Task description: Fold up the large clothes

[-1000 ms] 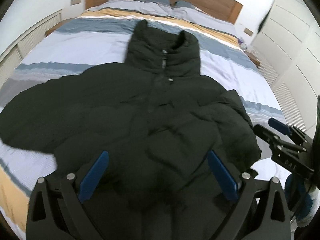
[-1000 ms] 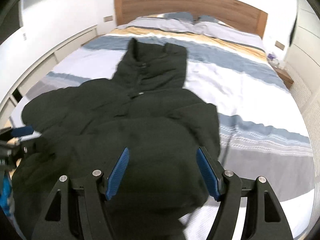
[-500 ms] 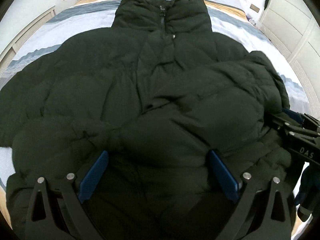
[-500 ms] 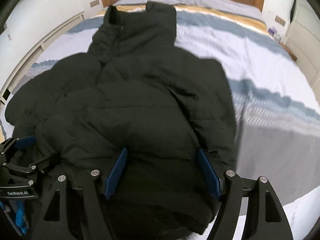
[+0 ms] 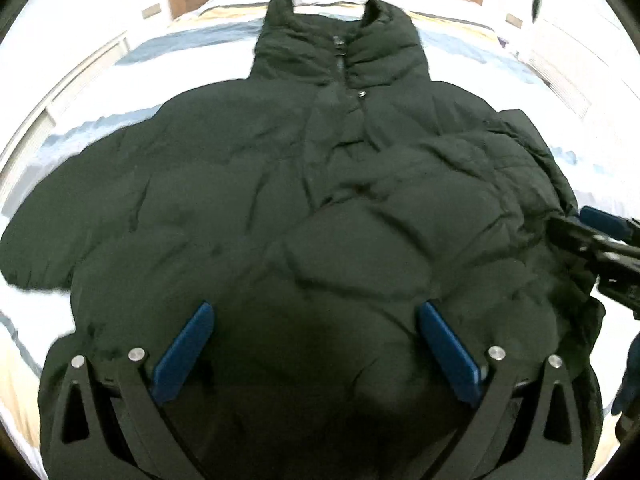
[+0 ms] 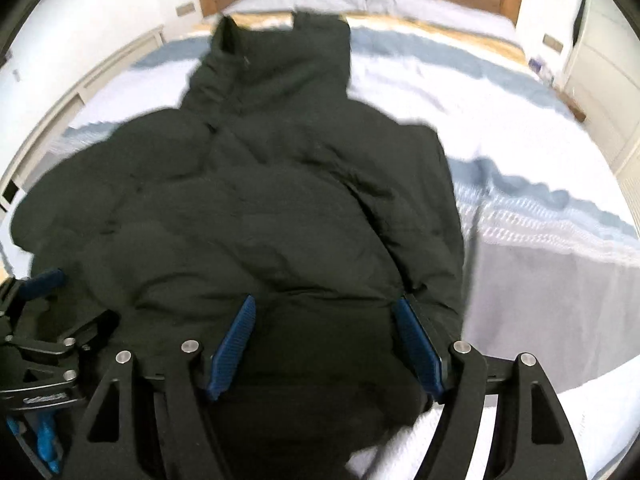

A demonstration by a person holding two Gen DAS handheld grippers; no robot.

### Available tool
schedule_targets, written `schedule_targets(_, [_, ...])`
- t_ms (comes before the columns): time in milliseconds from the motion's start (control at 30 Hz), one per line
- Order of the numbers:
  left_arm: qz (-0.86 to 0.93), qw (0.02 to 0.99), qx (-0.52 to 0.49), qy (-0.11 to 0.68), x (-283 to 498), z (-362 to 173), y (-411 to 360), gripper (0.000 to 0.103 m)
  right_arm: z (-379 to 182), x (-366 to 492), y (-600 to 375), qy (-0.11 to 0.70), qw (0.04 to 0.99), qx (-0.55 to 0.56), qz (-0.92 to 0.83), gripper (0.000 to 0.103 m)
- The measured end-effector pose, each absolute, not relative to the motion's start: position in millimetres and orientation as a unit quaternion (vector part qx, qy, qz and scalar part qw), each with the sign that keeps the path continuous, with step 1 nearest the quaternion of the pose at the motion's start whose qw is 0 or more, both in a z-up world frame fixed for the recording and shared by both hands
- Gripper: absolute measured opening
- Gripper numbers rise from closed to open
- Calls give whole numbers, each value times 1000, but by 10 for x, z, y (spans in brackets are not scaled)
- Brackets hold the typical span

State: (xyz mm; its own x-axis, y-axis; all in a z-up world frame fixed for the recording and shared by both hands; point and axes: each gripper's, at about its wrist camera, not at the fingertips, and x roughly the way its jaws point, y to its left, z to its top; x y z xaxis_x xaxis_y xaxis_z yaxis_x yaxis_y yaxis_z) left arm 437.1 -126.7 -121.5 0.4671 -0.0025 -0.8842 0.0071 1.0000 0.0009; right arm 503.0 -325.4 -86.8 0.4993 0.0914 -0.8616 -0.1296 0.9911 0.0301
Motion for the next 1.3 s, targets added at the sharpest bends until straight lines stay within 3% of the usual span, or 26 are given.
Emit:
schedule_targets(167, [-13,831,-17,556,4335,-1466,-1180,103,-1093,4925,-3187,532,844,-1,64,72])
schedule_targets(400, [-31,831,-25,554,4190,-1236,-1046,103,-1075,4914,-3130,554,831,-8,40,72])
schedule_targets(867, [-16,853,-52,519,3576,-89,-19,103,195,4149,-2727,508,861,10,30,72])
schedule_targets(1300, [97,854,-139,491,2956,374,1567,103,1152,4028,-2209,465,885,1,26,72])
